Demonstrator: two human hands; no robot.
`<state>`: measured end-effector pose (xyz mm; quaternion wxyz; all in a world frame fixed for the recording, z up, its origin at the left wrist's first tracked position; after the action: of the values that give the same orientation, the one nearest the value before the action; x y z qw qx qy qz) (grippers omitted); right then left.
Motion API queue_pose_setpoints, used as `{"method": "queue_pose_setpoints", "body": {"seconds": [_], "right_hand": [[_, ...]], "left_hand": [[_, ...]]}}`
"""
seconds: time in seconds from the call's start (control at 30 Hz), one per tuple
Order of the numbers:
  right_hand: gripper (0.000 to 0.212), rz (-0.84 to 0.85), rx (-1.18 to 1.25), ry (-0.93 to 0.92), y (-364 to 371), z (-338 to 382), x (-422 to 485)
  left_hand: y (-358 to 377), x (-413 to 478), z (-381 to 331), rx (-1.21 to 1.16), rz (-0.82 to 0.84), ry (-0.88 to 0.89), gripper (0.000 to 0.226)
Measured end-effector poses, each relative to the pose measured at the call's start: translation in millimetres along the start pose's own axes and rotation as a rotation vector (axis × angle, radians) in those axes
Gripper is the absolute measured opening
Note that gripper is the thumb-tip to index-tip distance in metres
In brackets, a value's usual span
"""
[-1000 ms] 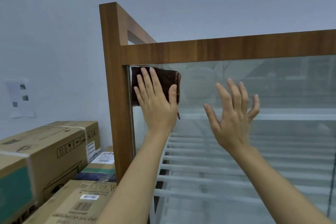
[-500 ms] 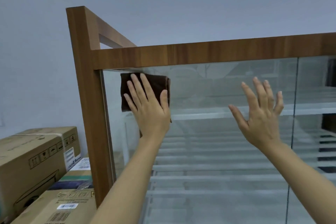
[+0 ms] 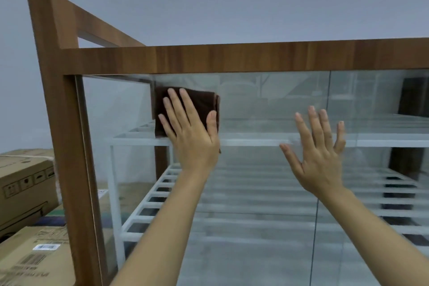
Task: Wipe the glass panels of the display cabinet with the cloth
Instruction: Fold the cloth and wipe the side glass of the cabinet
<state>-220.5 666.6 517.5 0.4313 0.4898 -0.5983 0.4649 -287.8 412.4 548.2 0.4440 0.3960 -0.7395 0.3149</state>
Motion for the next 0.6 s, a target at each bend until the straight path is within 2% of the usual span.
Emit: {"method": "queue_pose_setpoints", "body": {"seconds": [0.17,0.3,0.4,0.5,0.6], "right_hand": [[0.068,-0.034,-0.015,-0.037,1,3,-2],[0.066,-0.062,0.034,-0.041,-1,2,-1],[0.056,-0.108,0.234,-0.027,-10,-4,-2],[0.049,-0.132,0.353,0.037,-21,-27,-12],[0.051,-0.063,0.288,0.058,-19,-55,-25]], "left_hand": [[17,-152,0,0.077,0.199,0.238,0.072],[15,-71,-39,0.086,0.091,0.206,0.072],[12,-14,-65,0.067,0.039,0.097,0.073],[22,-63,-68,0.059,0.075,0.072,0.073],[32,-159,-73,0.096,0.215,0.273,0.072]]}}
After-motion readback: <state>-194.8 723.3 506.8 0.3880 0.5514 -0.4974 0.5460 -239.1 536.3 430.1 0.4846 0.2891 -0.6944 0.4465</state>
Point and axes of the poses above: each hand's wrist, its own x-axis towards the middle knuckle, its own y-axis out of the palm, z = x × y, the point moved 7 cm from there along x, towards the middle knuckle, and after that the axes turned 3 degrees about -y, right-handed, at the moved point
